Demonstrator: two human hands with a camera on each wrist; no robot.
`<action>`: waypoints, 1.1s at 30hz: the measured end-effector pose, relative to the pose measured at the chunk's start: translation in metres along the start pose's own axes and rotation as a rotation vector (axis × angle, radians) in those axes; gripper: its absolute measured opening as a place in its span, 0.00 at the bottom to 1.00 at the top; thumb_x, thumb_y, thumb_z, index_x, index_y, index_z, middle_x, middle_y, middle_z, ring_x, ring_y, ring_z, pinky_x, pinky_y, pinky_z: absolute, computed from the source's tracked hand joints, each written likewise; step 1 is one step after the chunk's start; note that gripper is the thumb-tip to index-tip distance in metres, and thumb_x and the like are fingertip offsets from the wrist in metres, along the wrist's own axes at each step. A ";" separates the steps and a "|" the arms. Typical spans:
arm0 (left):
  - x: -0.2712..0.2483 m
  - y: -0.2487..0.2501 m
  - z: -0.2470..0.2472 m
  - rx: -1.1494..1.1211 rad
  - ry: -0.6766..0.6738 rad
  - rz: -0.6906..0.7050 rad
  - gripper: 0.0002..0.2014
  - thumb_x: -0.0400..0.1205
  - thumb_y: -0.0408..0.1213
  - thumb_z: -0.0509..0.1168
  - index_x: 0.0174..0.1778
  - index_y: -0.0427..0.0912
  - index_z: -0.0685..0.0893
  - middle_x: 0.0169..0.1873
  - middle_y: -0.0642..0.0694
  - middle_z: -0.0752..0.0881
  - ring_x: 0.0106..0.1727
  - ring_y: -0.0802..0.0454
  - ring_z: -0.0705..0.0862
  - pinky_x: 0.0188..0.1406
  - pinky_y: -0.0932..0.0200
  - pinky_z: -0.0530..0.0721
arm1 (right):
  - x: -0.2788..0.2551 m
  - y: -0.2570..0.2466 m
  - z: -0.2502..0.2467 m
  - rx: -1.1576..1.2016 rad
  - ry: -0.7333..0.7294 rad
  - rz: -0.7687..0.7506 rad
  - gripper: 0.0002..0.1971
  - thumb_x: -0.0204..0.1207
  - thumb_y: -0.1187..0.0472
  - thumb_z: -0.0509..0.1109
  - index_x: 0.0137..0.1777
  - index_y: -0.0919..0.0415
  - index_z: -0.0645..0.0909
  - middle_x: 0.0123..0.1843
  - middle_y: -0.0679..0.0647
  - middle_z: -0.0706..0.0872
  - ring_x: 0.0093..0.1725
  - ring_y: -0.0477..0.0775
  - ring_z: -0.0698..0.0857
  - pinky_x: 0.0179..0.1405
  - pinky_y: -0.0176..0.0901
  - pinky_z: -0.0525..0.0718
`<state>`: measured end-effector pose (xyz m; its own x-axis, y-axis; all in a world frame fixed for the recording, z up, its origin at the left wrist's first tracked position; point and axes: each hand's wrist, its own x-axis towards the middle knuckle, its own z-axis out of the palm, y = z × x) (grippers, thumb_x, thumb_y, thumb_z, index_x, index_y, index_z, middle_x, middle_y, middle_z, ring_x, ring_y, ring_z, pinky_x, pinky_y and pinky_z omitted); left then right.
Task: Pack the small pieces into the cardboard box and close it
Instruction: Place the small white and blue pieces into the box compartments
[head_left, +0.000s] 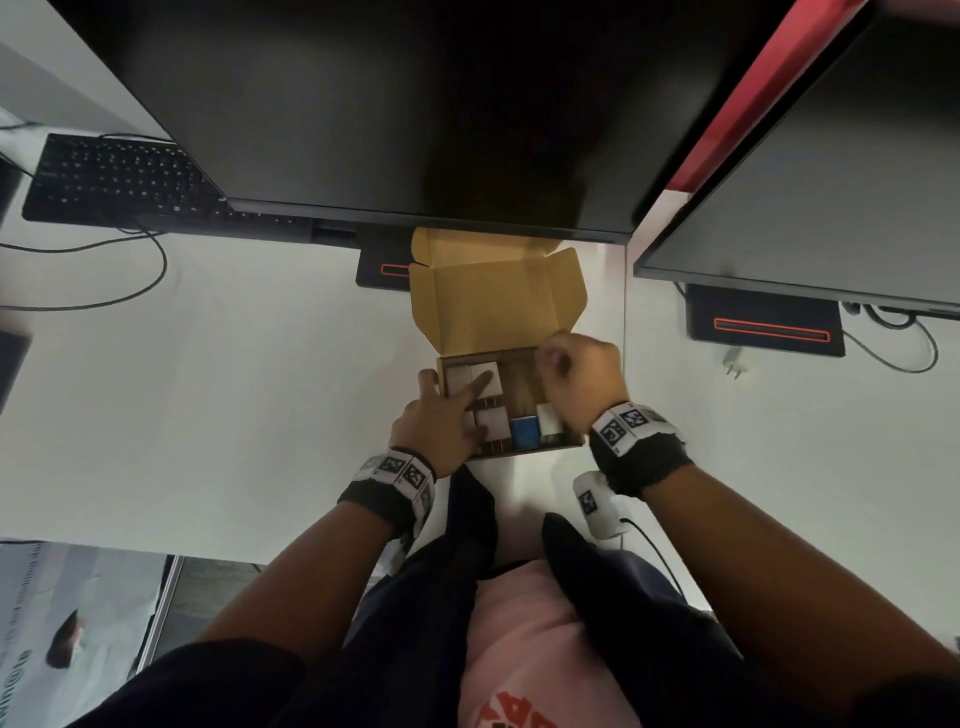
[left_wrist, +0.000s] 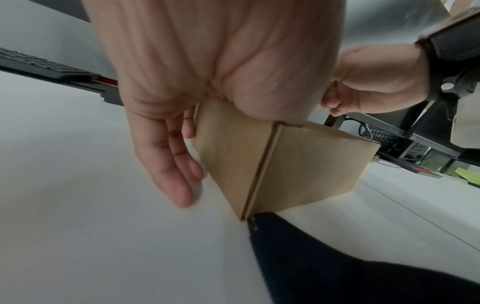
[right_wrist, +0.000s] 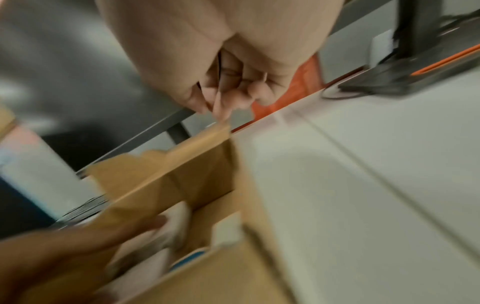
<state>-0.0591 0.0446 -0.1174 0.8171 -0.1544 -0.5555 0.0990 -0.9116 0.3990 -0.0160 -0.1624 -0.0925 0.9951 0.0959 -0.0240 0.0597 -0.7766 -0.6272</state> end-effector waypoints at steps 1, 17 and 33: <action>0.000 -0.001 0.001 0.015 0.000 0.005 0.34 0.82 0.59 0.62 0.84 0.70 0.56 0.77 0.41 0.58 0.62 0.32 0.82 0.62 0.43 0.83 | 0.000 0.010 -0.011 0.003 0.055 0.031 0.05 0.76 0.64 0.71 0.42 0.59 0.88 0.36 0.51 0.89 0.34 0.50 0.84 0.39 0.38 0.82; 0.004 -0.007 0.011 -0.011 -0.021 0.001 0.33 0.82 0.57 0.64 0.84 0.67 0.60 0.80 0.41 0.57 0.70 0.32 0.79 0.71 0.44 0.78 | -0.001 0.167 -0.074 -0.434 -0.028 0.758 0.27 0.77 0.70 0.65 0.76 0.54 0.71 0.80 0.65 0.62 0.72 0.79 0.69 0.67 0.71 0.78; 0.003 -0.007 0.008 -0.103 -0.008 0.017 0.33 0.81 0.54 0.67 0.83 0.67 0.64 0.77 0.42 0.59 0.66 0.32 0.81 0.70 0.46 0.79 | -0.016 0.025 -0.011 0.056 0.115 -0.135 0.09 0.72 0.65 0.79 0.50 0.63 0.85 0.52 0.57 0.83 0.44 0.46 0.81 0.45 0.22 0.78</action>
<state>-0.0619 0.0471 -0.1278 0.8143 -0.1729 -0.5540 0.1436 -0.8649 0.4810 -0.0294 -0.1903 -0.0991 0.9809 0.1226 0.1510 0.1924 -0.7250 -0.6613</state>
